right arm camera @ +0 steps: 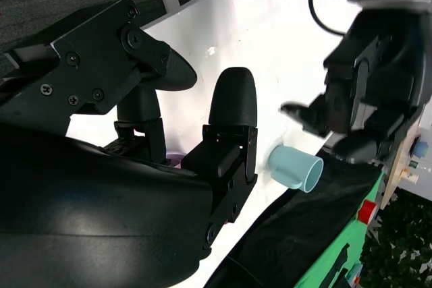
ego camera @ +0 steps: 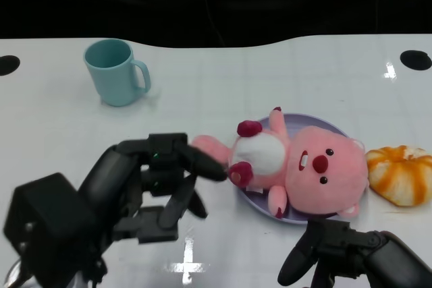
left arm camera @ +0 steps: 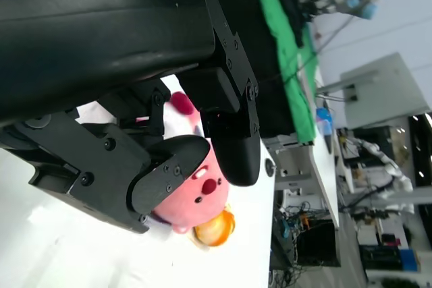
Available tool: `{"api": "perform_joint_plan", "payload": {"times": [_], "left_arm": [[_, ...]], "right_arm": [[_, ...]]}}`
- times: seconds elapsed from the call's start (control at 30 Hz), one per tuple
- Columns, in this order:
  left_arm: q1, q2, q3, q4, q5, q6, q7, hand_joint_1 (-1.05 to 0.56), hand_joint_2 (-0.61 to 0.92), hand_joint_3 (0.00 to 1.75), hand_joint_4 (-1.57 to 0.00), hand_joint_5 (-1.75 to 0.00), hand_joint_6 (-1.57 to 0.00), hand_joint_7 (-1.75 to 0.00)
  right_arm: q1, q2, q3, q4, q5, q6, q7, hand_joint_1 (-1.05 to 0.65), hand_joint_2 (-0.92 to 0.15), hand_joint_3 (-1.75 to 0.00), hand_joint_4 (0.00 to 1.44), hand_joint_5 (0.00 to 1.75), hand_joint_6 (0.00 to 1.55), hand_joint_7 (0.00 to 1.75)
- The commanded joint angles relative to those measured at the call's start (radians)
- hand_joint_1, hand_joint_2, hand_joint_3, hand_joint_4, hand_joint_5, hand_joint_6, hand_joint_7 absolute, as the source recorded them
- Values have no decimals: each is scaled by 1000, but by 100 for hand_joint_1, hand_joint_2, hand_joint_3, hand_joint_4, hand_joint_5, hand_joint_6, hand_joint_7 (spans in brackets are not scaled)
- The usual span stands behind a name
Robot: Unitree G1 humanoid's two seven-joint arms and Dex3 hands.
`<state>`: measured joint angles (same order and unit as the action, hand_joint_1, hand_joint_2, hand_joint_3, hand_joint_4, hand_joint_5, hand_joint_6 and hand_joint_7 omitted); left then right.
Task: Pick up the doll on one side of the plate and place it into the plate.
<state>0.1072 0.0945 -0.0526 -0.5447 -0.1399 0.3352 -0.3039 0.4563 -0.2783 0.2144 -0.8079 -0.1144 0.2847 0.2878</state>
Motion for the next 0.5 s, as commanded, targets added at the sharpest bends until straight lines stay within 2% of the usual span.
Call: {"api": "perform_joint_plan", "payload": {"times": [0.03, 0.1, 0.2, 0.33, 0.5], "left_arm": [[62, 15, 44, -110, -78, 148, 29, -15, 38, 146, -92, -164, -90, -133], [97, 28, 58, -152, -105, 195, 28, -13, 36, 149, -91, -172, -84, -152], [148, 49, 77, -210, -147, 265, 27, -13, 36, 149, -93, -174, -83, -162], [188, 47, 80, -236, -183, 310, 40, -11, 37, 148, -93, -175, -82, -166], [195, 31, 108, -148, -306, 337, 4, -12, 36, 150, -94, -175, -81, -168]], "right_arm": [[1, -5, 1, -13, 1, 5, -3, -9, -53, -106, 65, 156, 62, 120], [-2, -6, 0, -14, 2, 8, -2, -9, -52, -106, 66, 156, 63, 121], [-3, -4, -6, -12, 11, 10, -1, -9, -52, -107, 66, 156, 63, 121], [-5, -7, -15, -9, 15, 6, 1, -9, -52, -108, 66, 155, 63, 121], [-2, -13, -30, 7, 20, -15, 7, -9, -51, -108, 66, 154, 63, 121]]}}
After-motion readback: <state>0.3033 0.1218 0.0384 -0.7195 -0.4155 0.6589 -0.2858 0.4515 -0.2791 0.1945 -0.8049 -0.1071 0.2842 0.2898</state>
